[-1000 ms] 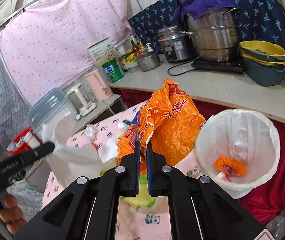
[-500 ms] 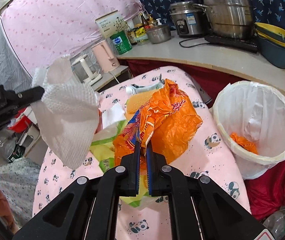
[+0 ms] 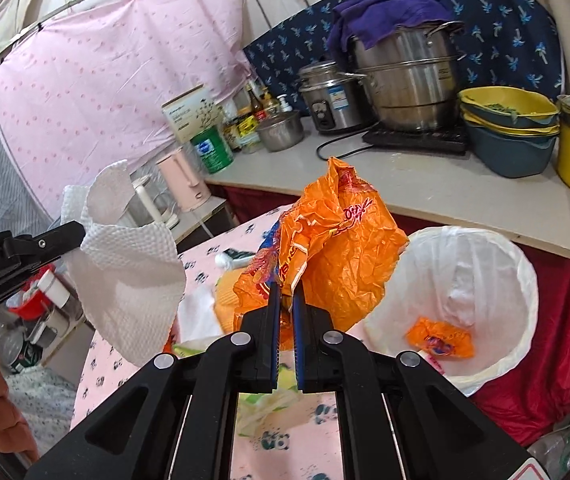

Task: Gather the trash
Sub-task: 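Lift and carry the paper towel and snack bag over the white bin, then open both grippers to drop the towel and snack bag into the bin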

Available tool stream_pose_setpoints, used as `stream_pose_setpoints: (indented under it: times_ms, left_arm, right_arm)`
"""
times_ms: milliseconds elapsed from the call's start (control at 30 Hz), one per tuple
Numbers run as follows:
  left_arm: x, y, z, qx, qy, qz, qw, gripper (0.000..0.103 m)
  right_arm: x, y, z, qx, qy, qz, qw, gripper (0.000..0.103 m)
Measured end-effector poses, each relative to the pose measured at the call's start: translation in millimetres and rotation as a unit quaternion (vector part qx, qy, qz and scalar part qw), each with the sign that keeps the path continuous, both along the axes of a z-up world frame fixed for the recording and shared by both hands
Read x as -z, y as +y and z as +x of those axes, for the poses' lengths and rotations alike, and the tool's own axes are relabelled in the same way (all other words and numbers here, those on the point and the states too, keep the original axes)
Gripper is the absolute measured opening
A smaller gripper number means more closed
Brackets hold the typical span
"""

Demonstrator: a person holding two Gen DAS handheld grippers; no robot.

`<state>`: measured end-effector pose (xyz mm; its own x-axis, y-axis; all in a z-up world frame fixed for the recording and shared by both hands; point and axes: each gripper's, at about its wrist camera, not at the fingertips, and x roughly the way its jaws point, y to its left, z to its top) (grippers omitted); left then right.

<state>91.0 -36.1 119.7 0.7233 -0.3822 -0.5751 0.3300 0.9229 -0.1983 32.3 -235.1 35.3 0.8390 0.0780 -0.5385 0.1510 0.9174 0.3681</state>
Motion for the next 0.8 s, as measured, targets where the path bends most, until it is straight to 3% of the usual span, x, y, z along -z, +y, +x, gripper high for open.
stream_pose_setpoints:
  times_ms: [200,533,800]
  left_arm:
    - [12,-44,13,0.047,0.016,-0.005,0.9988,0.002]
    - [60,-119,31,0.130,0.061,-0.012,0.9895,0.002]
    - [90,-161,42,0.165,0.095,-0.010,0.9816,0.003]
  right_arm:
    - [2,-44,-6,0.047,0.000,0.005,0.999,0.006]
    - [27,-112,-18,0.123,0.023,0.000,0.992,0.006]
    - [49,-142,-14,0.155,0.046,0.008,0.987,0.006]
